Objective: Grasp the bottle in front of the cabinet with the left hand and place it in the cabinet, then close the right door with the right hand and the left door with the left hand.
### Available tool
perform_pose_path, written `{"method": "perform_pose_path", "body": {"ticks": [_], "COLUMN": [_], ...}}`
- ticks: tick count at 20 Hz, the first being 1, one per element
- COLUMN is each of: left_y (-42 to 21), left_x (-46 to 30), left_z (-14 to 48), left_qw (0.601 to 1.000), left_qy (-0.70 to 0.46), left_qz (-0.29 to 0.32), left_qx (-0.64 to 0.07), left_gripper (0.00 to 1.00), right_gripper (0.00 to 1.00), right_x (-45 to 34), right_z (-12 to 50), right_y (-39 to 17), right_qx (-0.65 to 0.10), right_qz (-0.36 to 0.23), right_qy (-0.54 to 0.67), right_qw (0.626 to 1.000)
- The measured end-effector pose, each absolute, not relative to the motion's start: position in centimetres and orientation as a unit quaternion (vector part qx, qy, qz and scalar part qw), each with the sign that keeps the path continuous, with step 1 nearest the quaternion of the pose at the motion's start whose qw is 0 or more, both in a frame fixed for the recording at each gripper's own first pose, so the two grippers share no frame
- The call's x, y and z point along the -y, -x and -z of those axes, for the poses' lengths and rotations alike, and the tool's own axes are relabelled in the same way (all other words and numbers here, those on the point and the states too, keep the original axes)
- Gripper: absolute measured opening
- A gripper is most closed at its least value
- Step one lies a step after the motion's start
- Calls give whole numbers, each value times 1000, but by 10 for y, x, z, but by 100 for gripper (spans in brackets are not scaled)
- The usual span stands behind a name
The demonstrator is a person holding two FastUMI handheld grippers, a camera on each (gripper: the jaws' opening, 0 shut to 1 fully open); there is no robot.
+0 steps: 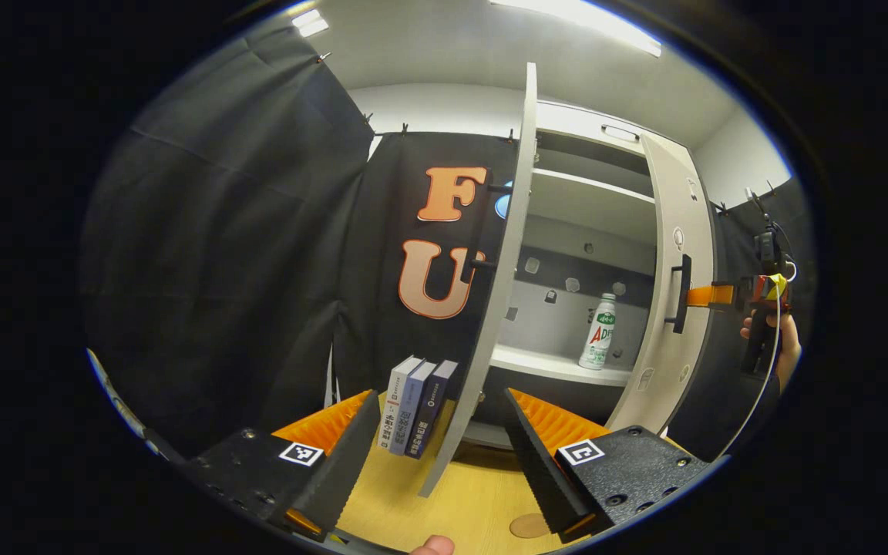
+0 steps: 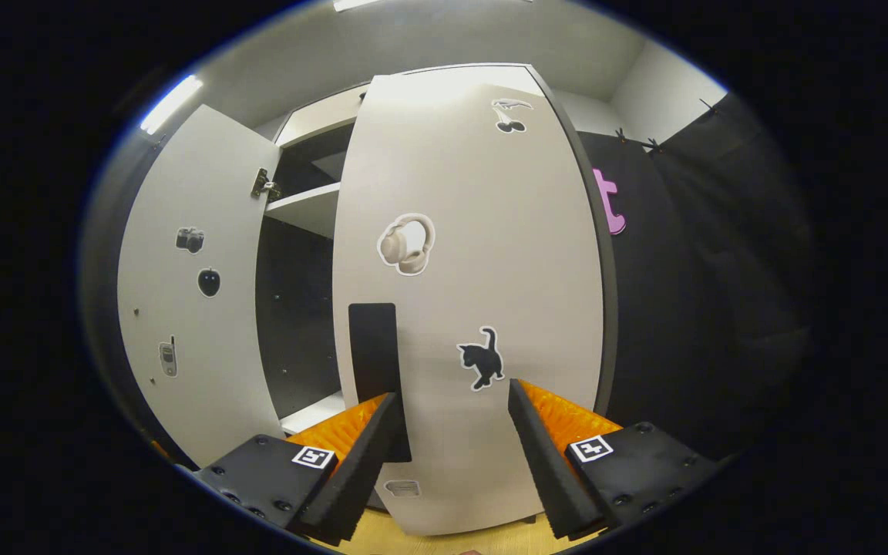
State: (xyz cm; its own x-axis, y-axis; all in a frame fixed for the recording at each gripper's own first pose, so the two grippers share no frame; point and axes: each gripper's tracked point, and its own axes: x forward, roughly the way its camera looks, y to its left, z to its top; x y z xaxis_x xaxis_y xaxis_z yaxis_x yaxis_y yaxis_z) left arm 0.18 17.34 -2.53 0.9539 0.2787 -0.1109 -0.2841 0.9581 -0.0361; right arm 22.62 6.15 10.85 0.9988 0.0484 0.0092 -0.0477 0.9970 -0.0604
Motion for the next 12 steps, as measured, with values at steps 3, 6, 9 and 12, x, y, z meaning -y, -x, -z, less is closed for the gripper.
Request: {"method": "perform_pose_path", "body": {"ticks": [3, 6, 9, 12], "left_y": [-4, -5, -7, -16], "left_x": [-182, -193, -200, -214], "left_z": [23, 21, 16, 0], "left_qw": [987, 986, 984, 981], "left_qy": [24, 27, 34, 52], "left_qz": [-148, -159, -170, -184], "left_qx": [-49, -46, -41, -29], "left_gripper": [96, 96, 96, 96], "right_gripper": [95, 95, 95, 95], "right_x": [-64, -66, -65, -59], "right_z": [-107, -105, -104, -105], "right_y": [-234, -235, -236, -228], "right_qx": [12, 13, 9, 5], "right_qz": [-19, -16, -12, -6], "right_qy": [34, 24, 20, 29], "right_qw": [999, 1000, 1000, 1000]}}
